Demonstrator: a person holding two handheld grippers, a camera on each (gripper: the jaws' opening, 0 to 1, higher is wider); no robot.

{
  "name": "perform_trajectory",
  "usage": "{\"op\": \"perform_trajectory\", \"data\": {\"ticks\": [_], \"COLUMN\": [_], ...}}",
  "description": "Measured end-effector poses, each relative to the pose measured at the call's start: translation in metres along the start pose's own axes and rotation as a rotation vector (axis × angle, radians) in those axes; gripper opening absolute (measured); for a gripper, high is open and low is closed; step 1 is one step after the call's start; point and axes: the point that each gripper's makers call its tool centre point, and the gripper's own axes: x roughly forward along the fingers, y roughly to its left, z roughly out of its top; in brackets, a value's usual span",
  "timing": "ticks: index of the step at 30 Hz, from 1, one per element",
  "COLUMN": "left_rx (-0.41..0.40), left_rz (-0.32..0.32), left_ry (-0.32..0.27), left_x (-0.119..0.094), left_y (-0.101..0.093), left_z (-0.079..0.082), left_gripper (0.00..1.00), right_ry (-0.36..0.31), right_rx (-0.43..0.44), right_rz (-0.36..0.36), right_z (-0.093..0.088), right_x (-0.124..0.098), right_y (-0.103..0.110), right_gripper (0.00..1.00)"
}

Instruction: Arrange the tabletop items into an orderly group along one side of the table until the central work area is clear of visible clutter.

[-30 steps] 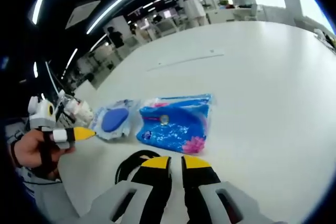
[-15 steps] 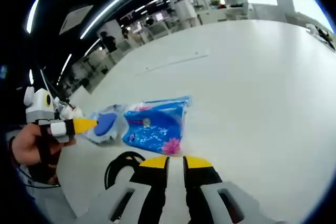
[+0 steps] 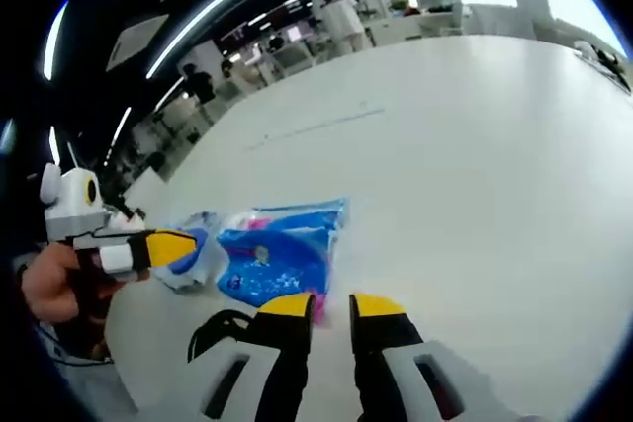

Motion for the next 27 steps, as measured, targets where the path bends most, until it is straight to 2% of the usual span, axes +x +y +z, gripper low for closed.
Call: {"op": "perform_trajectory", "data": {"ticks": [8,16,19,27], "left_rx": [0.048,0.076,0.081,0.066], "left_rz": [-0.002,0.001,0.004,0.000], "left_ry": [0.039,0.069,0.078,0.083], "left_x": [0.013,0.024,0.023,0.024], "left_y": [0.000,-0.001,-0.003,-0.009], "left_z": [0.000,-0.005,-0.007,-0.011], "left_gripper": [0.13,0.07,0.03,0.01], "right_ry": [0.001,0.002,0.008,0.005], "right_rx": [0.007,0.005,-0.007,-0.018], "right_rz": [0.001,0.011,0.016,0.019], "right_z": [0.006,0.007,0.006,0.009], "right_x": [0.010,0.016,0.018,0.017], "right_y": [-0.002,-0.001,-0.001,-0.004], "right_gripper": [0.13,0.08,0.07,0.04]}}
